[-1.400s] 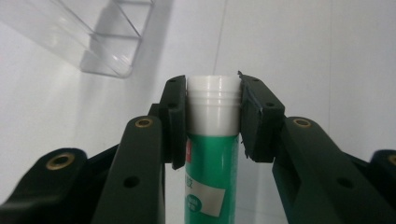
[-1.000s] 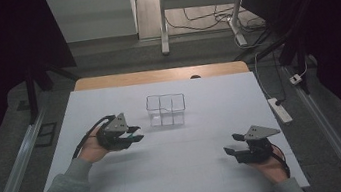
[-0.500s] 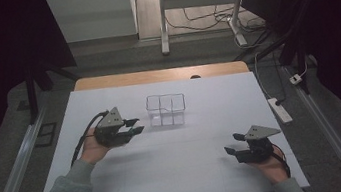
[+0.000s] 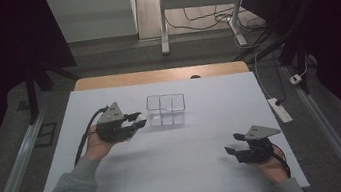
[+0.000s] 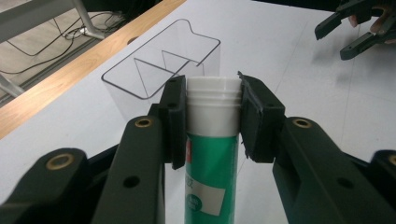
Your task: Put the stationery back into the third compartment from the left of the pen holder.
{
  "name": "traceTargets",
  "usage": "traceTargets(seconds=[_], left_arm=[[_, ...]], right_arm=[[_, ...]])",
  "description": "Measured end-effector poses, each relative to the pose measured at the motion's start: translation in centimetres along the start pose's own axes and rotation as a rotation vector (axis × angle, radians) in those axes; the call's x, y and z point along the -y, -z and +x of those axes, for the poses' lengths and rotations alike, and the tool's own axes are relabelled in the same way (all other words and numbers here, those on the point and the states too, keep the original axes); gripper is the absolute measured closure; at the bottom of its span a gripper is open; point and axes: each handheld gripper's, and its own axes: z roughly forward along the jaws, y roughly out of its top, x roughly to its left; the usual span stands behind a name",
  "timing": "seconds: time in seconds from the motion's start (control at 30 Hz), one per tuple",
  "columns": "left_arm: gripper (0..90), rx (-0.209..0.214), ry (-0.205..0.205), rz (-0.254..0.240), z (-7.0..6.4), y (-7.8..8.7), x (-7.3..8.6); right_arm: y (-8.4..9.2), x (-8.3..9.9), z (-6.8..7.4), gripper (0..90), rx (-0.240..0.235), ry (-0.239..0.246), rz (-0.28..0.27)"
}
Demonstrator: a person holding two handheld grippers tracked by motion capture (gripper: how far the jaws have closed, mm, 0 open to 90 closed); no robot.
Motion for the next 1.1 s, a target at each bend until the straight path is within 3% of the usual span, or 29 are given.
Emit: traceTargets(seconds=[0.37,0.5,0.7,1.1], left_arm=[[64.6,-0.017,0.010,-0.010,0.4,-1.2,-1.6],[64.6,-0.019,0.036,-0.030,0.8,-1.7,-2.4],[64.6,-0.018,0.043,-0.048,1.0,-2.3,-3.6],[64.6,-0.023,0.032,-0.073,1.0,-3.5,-6.0]], right_arm=[[0.2,0.0,-0.1,35.8,0.010,-0.003,-0.001],[0.2,0.0,-0.1,35.7,0.005,-0.005,-0.008],[0.2,0.0,-0.1,35.7,0.001,-0.004,-0.001],[0.1,0.0,-0.2,35.2,-0.004,-0.006,-0.001]])
